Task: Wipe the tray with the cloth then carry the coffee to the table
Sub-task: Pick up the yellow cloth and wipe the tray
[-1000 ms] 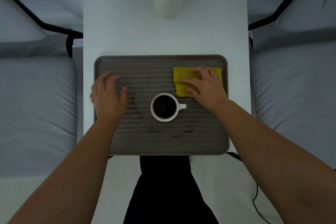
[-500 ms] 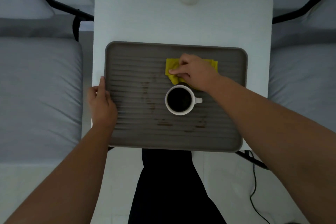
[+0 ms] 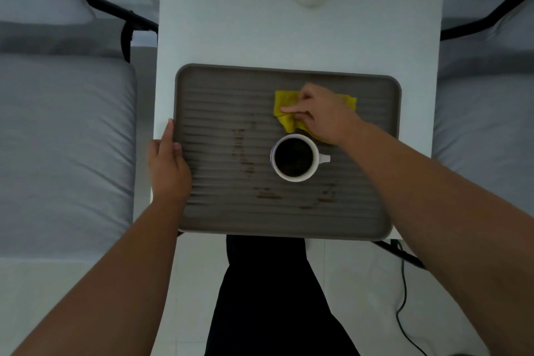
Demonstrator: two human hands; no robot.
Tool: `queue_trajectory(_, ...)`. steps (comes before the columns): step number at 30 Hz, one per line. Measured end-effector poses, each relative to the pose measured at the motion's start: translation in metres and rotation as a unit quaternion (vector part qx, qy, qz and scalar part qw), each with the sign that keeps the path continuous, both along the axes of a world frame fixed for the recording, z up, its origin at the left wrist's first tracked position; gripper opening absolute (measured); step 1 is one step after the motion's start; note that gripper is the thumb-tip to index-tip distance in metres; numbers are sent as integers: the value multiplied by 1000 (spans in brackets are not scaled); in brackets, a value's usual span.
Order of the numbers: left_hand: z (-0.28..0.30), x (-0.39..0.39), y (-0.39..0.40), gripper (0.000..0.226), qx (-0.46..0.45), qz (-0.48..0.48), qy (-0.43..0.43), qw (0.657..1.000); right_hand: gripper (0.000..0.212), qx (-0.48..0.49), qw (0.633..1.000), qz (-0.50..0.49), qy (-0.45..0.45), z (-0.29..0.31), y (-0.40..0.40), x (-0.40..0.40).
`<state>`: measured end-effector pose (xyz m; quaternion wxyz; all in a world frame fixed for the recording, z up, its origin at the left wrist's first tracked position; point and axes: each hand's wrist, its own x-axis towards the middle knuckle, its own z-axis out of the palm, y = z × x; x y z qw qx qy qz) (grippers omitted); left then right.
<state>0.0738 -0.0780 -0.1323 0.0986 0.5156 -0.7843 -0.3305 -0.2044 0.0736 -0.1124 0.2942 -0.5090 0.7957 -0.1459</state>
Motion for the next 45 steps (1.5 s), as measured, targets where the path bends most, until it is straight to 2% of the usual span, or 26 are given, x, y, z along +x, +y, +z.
queue_trajectory(5, 0, -1, 2, 46, 0, 8, 12, 1000, 29, -13, 989, -139, 42, 0, 76, -15)
queue_trajectory(8, -3, 0, 1, 46, 6, 8, 16, 1000, 28, 5, 983, -177, 39, 3, 77, -15)
queue_trajectory(10, -5, 2, 0, 47, 11, 5, 20, 1000, 27, 27, 987, -154, 22, 6, 54, -10)
queue_trajectory(16, -8, 4, -1, 47, 9, 5, 28, 1000, 30, 76, 996, 39, -4, 12, -62, 26)
queue_trajectory(20, -9, 3, -2, 47, 0, 2, 27, 1000, 33, 92, 993, 75, -3, 18, -120, 63)
queue_trajectory(23, -10, 4, -3, 47, 3, 2, 33, 999, 33, 71, 997, 22, -9, 16, -133, 96)
queue_trajectory(27, -10, 5, -3, 46, 13, 8, 44, 999, 31, 38, 994, -95, 35, 10, -119, 127)
queue_trajectory(30, -10, 6, -3, 45, 8, 0, 44, 999, 37, 57, 983, -162, 64, 5, -96, 131)
queue_trajectory(34, -9, 6, -4, 45, 15, 2, 42, 999, 37, 110, 948, -278, 106, 7, -81, 136)
queue_trajectory(36, -8, 6, -4, 45, 20, 5, 56, 998, 37, 129, 942, -288, 115, 12, -89, 146)
queue_trajectory(45, -14, 9, -8, 46, 46, -4, 81, 996, 43, 99, 964, -235, 72, 18, -130, 192)
